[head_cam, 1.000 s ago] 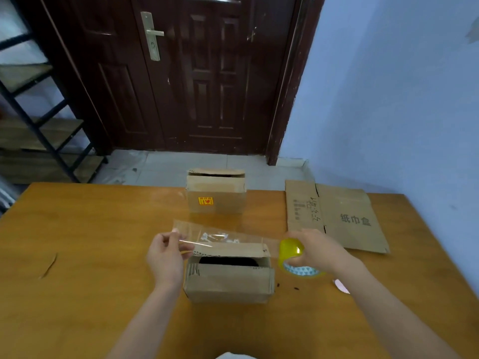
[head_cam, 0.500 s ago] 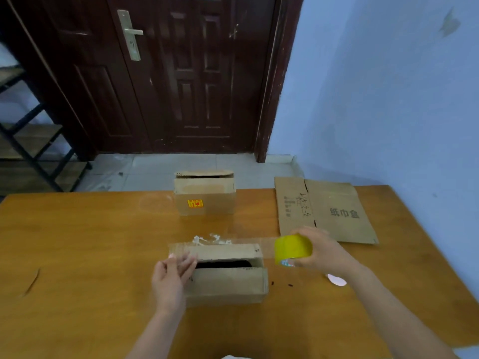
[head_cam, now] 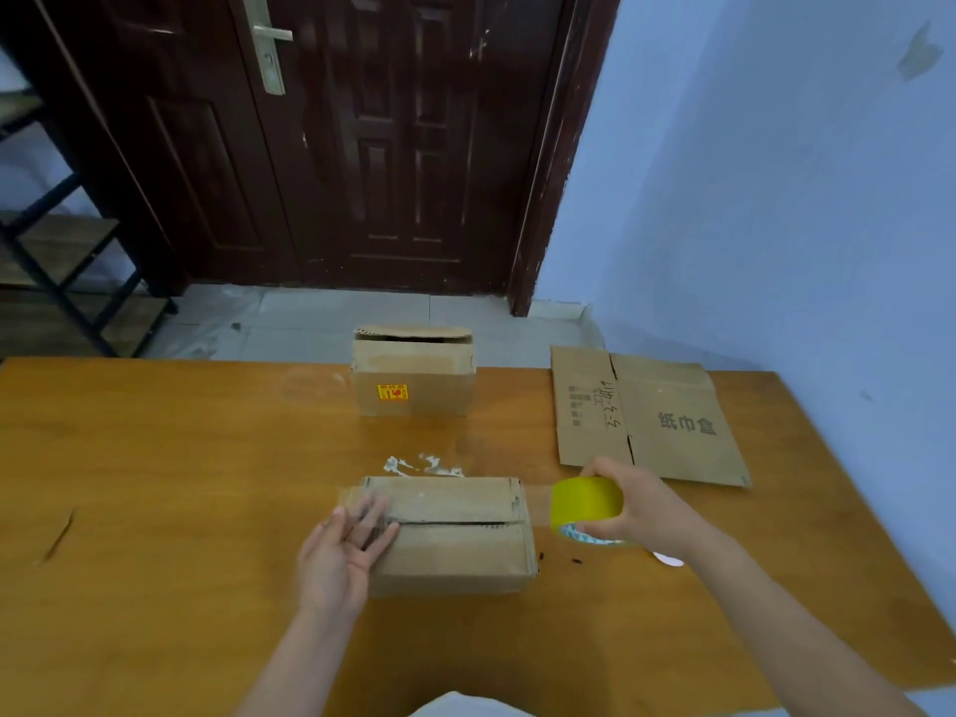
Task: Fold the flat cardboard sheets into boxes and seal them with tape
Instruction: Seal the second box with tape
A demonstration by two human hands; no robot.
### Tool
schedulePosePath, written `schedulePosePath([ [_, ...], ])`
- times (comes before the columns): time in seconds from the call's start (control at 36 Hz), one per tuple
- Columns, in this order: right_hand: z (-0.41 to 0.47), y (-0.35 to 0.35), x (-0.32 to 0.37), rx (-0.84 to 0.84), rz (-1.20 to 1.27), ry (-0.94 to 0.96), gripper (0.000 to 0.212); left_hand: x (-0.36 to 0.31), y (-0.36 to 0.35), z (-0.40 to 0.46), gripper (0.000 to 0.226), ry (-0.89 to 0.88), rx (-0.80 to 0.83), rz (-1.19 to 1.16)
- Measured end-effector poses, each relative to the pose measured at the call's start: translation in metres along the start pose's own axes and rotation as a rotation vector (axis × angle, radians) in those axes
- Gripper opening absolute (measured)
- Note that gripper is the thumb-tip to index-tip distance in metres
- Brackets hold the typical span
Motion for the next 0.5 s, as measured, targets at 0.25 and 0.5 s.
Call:
schedulePosePath([
  [0.25, 0.006, -0.012, 0.014, 0.001, -0.492, 0.014, 0.039, 0.003, 0.0, 0.0, 0.009, 0.004, -0.063, -0.012],
  [0.5, 0.014, -0.01, 0.005, 0.009, -0.682, -0.111, 0.038, 0.005, 0.004, 0.007, 0.015, 0.088, 0.029, -0.168],
])
Point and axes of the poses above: each hand's wrist, its own z-axis towards the middle knuckle, its own y-axis out of the back of the hand, x = y × z, the point moved 9 cm from there along z, towards the middle knuckle, and after that the axes turned 12 degrees about x, right-handed, at the moved point
